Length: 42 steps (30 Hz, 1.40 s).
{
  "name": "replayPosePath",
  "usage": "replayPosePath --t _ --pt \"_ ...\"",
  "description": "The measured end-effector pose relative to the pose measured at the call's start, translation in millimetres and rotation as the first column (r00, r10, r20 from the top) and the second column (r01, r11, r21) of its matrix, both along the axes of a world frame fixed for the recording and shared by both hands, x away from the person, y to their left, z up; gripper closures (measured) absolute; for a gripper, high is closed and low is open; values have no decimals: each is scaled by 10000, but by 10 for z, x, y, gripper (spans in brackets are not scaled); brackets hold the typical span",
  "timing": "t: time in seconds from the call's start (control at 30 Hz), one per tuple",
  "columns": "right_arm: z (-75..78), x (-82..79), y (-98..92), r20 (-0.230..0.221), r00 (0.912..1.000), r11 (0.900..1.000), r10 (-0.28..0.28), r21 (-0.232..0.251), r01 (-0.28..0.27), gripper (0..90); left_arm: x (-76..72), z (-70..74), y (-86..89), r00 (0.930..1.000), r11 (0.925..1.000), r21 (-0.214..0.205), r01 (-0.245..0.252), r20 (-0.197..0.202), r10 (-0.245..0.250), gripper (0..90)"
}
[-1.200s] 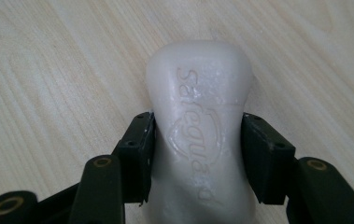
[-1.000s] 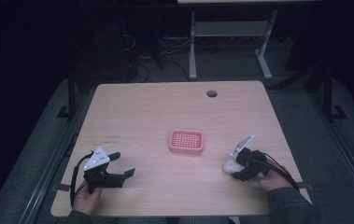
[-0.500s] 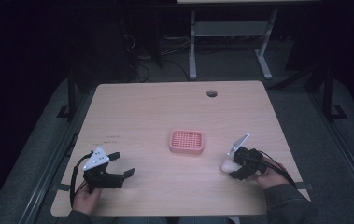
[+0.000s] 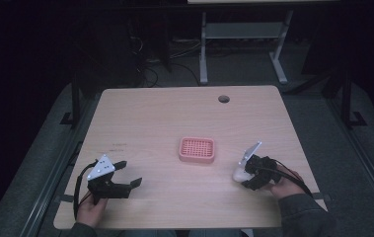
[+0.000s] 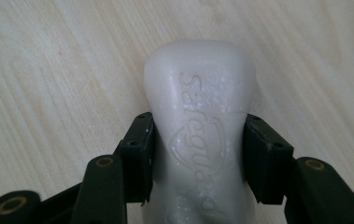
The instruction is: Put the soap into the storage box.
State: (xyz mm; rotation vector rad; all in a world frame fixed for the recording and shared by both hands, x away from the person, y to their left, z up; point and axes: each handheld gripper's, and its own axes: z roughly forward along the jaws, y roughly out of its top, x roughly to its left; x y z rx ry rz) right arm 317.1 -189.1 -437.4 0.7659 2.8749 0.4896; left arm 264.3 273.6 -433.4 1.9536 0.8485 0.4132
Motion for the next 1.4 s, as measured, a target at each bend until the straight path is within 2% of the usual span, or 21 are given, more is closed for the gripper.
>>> replayPosePath --t 0.2,0.4,0.8,1.07,1.1,1.4 --pt "140 51 72 124 9998 9998 185 -6 -185 488 4 2 4 10000 10000 20 37 28 -38 144" --pt "207 112 126 184 9993 9994 328 49 -329 488 5 3 6 10000 10000 -1 14 14 -14 144" --pt "274 224 213 253 9983 9984 516 224 -522 488 5 3 -1 10000 9998 199 67 -35 -66 144" --pt "328 307 283 298 9972 9970 683 342 -693 488 1 -4 -15 10000 9998 176 59 -14 -59 145" --pt "334 320 296 228 9973 9968 703 371 -711 488 0 -1 -16 9999 9993 364 104 5 -104 144" --pt "384 460 461 87 9941 9936 1082 318 -1085 488 -3 -2 -15 9999 9995 285 129 -58 -127 144"
